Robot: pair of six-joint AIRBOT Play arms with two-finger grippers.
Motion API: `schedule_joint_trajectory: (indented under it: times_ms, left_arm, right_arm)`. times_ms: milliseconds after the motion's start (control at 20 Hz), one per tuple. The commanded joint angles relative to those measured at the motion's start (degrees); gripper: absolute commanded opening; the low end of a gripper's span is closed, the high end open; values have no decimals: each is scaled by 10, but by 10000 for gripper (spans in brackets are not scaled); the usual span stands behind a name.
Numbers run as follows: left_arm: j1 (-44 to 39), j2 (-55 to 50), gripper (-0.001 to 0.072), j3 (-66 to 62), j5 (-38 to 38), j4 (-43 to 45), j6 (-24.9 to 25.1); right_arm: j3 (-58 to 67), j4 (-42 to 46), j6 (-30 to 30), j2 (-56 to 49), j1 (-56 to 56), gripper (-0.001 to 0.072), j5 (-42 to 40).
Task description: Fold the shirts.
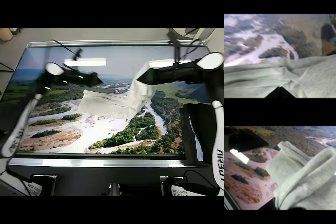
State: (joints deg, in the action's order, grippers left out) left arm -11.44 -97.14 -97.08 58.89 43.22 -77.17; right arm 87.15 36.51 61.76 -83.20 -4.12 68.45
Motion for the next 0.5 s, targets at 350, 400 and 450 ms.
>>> schedule_joint_trajectory:
  times_ms: [350,400,450]
  left_arm:
    - [207,223,26,1,141,102,-2]
    - [203,223,25,7,142,102,-2]
    - [201,222,25,16,142,102,-2]
  right_arm:
    - [0,-334,-131,-255,-200,505,-176]
    - [0,-374,-170,-257,-200,701,-184]
    - [0,-386,-176,-254,-193,705,-186]
